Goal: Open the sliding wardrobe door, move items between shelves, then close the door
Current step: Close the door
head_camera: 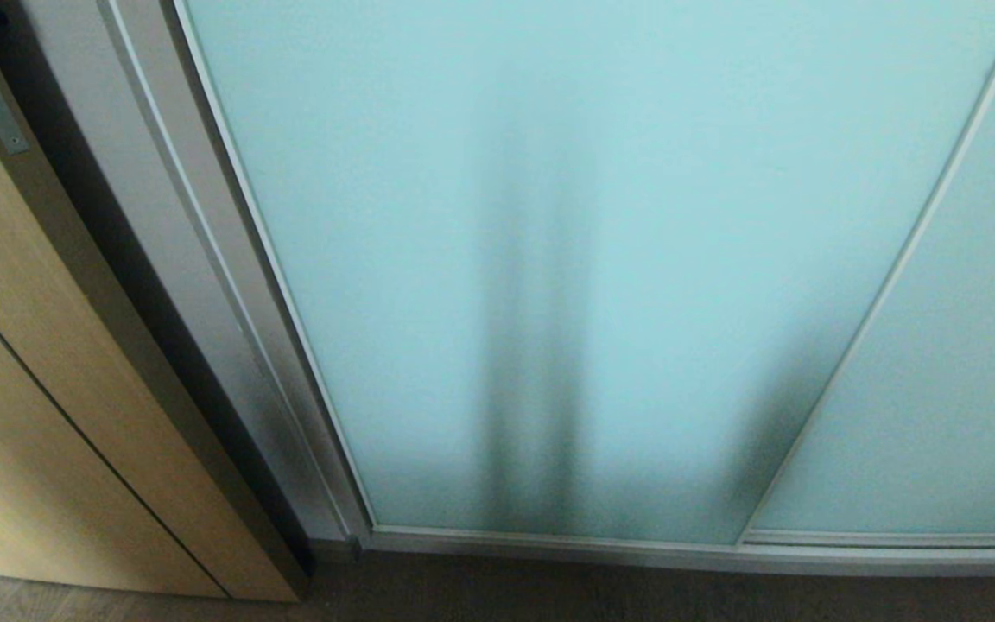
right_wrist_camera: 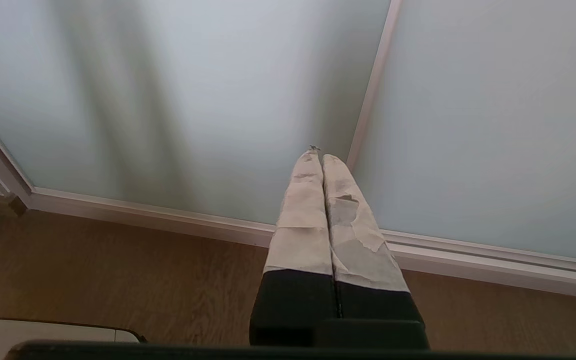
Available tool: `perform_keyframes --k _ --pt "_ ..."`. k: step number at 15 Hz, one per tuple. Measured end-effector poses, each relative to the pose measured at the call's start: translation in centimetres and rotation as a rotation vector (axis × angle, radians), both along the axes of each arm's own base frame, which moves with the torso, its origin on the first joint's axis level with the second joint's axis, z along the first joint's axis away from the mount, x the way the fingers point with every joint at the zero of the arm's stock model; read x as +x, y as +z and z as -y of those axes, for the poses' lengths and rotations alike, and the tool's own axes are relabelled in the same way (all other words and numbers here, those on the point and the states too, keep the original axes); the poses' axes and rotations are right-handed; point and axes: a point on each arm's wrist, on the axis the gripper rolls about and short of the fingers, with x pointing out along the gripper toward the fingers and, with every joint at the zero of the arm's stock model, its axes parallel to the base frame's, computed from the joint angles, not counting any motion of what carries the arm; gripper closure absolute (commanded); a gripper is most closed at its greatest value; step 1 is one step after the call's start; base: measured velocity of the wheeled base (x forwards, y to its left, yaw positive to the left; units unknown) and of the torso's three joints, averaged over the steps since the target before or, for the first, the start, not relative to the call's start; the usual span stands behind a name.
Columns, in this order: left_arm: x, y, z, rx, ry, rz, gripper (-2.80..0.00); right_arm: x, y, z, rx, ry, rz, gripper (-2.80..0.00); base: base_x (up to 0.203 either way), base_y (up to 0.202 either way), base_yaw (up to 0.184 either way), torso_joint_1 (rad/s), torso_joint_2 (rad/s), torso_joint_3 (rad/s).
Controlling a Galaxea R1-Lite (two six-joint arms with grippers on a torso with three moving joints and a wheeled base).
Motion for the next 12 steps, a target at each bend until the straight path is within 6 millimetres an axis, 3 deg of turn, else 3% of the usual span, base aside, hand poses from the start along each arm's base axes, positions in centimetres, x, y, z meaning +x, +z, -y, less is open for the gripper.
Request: perform_keyframes --k 12 --pt "0.0 -0.01 0.0 -0.015 0.0 0.01 0.0 0.0 0.0 0.0 -0.001 0.0 0.0 0.0 0.0 0.0 0.0 0.0 0.0 0.0"
